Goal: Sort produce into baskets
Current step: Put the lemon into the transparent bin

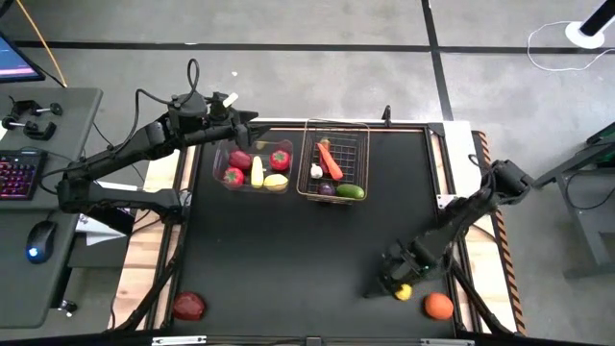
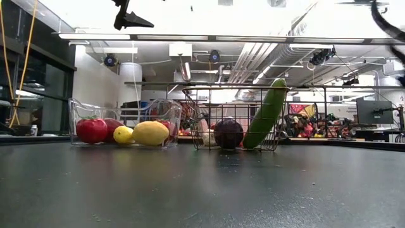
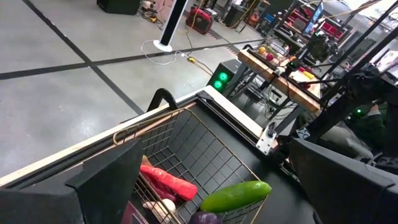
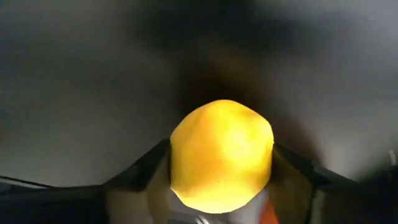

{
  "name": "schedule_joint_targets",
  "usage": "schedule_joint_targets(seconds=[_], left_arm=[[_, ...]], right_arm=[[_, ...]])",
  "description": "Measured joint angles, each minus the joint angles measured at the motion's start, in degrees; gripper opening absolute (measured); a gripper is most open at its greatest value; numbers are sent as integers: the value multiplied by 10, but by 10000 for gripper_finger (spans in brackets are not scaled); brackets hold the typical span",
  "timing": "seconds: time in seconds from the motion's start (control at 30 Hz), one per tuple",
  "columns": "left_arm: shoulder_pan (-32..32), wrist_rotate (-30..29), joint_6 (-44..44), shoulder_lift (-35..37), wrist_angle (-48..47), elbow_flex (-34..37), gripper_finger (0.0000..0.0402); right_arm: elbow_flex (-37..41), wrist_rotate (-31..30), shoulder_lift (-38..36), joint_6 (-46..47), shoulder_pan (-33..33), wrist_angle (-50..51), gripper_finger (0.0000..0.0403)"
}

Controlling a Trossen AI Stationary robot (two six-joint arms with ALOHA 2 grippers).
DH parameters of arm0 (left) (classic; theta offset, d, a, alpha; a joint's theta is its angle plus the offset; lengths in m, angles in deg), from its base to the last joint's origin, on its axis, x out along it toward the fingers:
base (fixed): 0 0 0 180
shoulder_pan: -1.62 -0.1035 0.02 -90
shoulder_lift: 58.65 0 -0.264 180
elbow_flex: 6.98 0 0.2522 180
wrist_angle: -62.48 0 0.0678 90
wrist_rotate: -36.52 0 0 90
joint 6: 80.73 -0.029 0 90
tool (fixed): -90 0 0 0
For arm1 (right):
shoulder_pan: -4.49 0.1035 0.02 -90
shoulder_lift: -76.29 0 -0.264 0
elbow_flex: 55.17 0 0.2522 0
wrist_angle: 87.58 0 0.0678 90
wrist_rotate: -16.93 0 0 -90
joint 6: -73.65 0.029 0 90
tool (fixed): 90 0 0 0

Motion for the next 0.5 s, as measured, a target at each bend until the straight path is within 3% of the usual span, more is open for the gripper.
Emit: schedule_joint_targets(seconds=[0.1, 0.23, 0.37, 0.5], left_arm=[[0, -1, 0, 0, 0, 0, 394], [0, -6, 0, -8, 1, 0, 394], [0, -7, 0, -17, 2, 0, 394], [0, 2, 18, -24, 13, 0, 394]], right_arm=[[-38, -101, -11, -95, -46, 36, 173], [-88, -223, -13, -329, -131, -20, 173], [-138, -255, -13, -598, -224, -162, 180], [-200, -303, -13, -772, -312, -206, 185]])
